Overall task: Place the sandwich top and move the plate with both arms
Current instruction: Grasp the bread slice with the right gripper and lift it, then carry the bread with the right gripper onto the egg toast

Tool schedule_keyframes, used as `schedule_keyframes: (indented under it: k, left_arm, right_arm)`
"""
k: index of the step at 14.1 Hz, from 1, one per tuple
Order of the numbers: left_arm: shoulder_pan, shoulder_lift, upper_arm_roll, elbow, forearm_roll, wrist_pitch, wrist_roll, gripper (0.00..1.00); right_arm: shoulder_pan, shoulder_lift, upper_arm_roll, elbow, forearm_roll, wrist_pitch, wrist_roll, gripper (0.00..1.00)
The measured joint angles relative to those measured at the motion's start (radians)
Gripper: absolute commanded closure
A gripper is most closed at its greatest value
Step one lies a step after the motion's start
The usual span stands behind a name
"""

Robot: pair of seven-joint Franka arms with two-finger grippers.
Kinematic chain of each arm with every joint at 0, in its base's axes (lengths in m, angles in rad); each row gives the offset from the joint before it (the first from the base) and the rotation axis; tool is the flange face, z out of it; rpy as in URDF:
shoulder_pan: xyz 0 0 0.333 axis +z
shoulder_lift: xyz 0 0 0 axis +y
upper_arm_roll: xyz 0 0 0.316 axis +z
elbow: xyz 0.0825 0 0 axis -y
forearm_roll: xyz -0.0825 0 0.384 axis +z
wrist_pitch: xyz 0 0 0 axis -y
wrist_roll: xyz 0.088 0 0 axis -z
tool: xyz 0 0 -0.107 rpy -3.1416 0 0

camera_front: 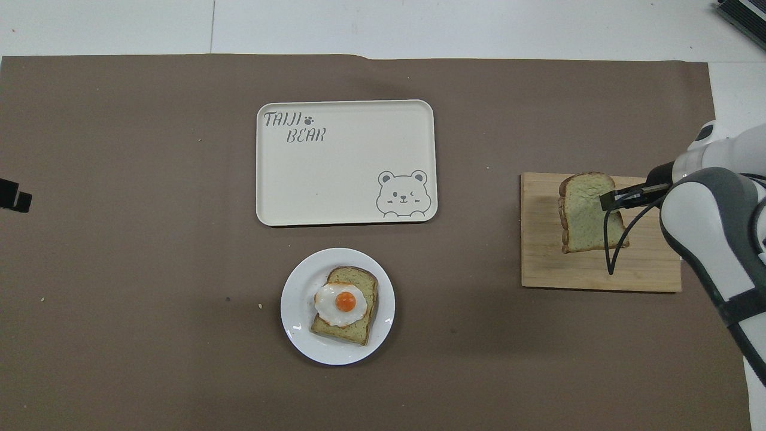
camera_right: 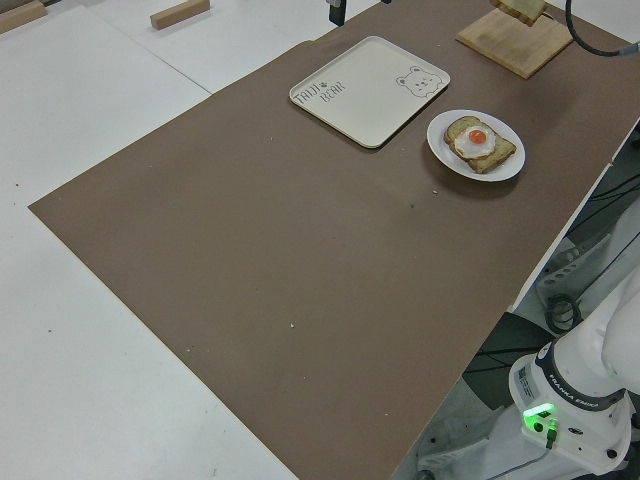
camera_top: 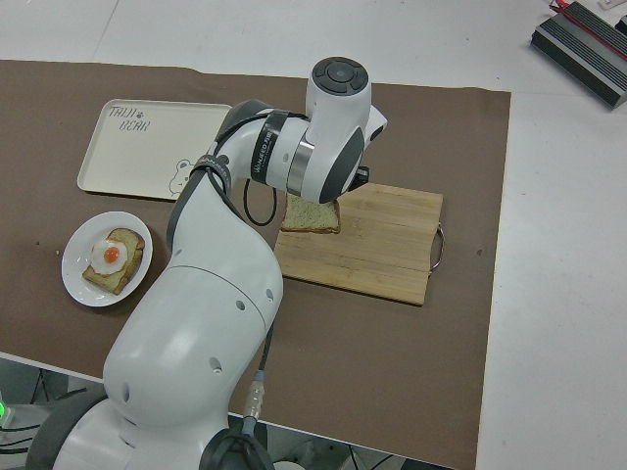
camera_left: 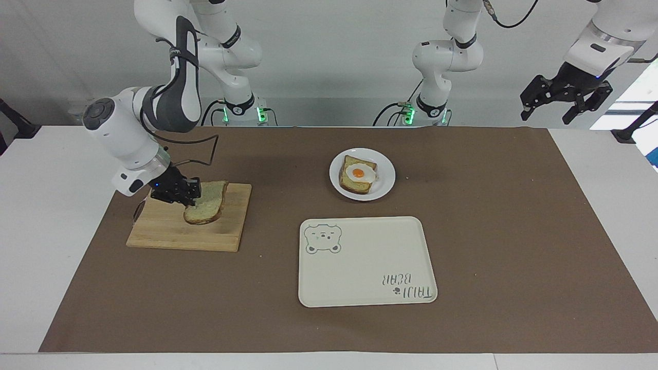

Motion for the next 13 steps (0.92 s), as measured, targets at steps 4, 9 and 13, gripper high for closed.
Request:
schedule_keyframes:
  k: [4,9,13]
  left_arm:
    - [0.000,0.000,0.000,0.000,0.000,0.000,0.000,0.00]
    - [-0.001,0.000,-0.006,0.000,-0.001,0.000,0.000,0.00]
    - [-0.001,0.000,-0.007,0.000,-0.001,0.000,0.000,0.00]
  right_arm:
    - [0.053,-0.002,0.021,0.043,0.000,-0.040,0.111,1.00]
    - [0.243,-0.001,0.027,0.043,0.000,-0.037,0.357,1.00]
    - [0.371,0.012,0.030,0.042,0.000,0.001,0.511,1.00]
